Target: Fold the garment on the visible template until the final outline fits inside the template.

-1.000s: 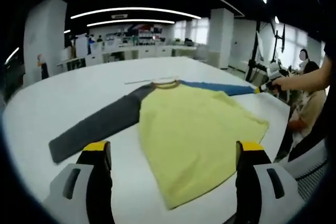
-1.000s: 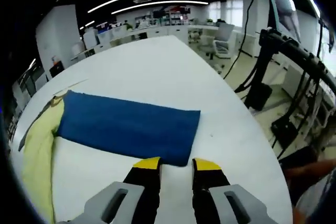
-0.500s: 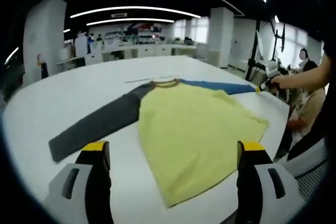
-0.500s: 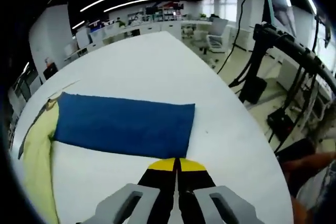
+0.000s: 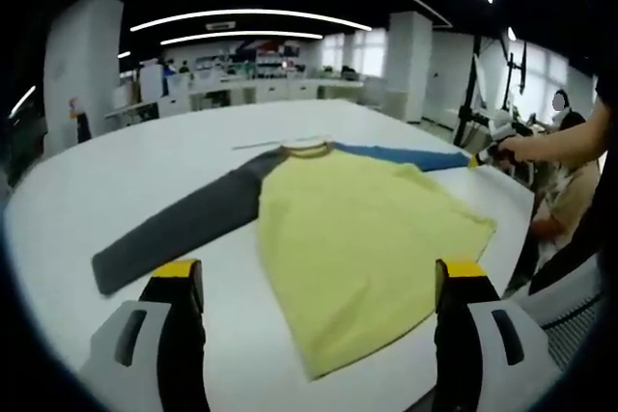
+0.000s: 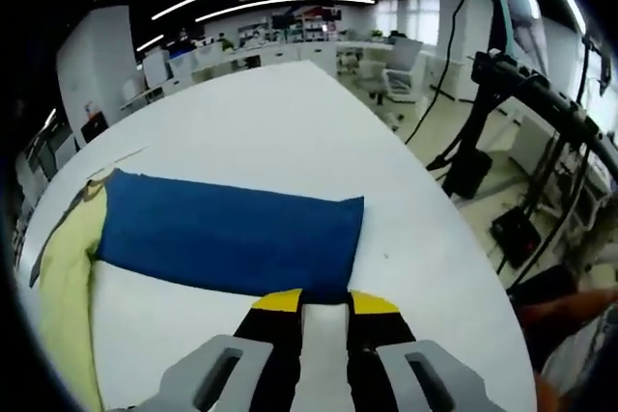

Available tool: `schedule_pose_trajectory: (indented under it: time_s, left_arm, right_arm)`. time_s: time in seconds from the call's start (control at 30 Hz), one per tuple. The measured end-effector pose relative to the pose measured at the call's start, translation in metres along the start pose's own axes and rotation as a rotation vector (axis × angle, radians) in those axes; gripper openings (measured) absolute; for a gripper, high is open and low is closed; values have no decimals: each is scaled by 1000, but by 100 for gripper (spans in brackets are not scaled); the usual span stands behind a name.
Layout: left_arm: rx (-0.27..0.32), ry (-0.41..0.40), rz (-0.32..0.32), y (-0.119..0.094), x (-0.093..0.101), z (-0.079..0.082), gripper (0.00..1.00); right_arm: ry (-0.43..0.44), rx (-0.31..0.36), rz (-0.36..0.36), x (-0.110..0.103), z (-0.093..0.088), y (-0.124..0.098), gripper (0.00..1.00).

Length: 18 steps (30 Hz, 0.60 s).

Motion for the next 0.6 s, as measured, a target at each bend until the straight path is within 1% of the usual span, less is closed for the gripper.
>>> schedule_pose_trajectory:
  time_s: [0.13,0.23,0.4,0.5,0.6]
  left_arm:
    - [-8,-3,5,-1,0,-2,96]
    - [-11,-5,7,-1,1,-2,96]
    - [-12,-8,11,-2,0,-3,95]
    - [-22,-6,10,-2,0,-5,95]
    - [-25,-8,9,-2,1,-5,95]
  right_arm:
    - [1,3,-6,1,1,1,9]
    - [6,9,1,0,2,2,4]
    - [4,8,4,1,4,3,4]
    - [-3,4,0,2,4,2,5]
    - [-7,7,-20,4,5,2,12]
Point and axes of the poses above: the point that each gripper's makers call its tool centre point, and the gripper's own axes: y roughly forward along the fingers, x roughly to its right, z roughly out of its top, the point moved 9 cm from there along -y, roughly backward along the fingers, and after that the axes turned 12 degrees about -x, right-handed, at the moved point
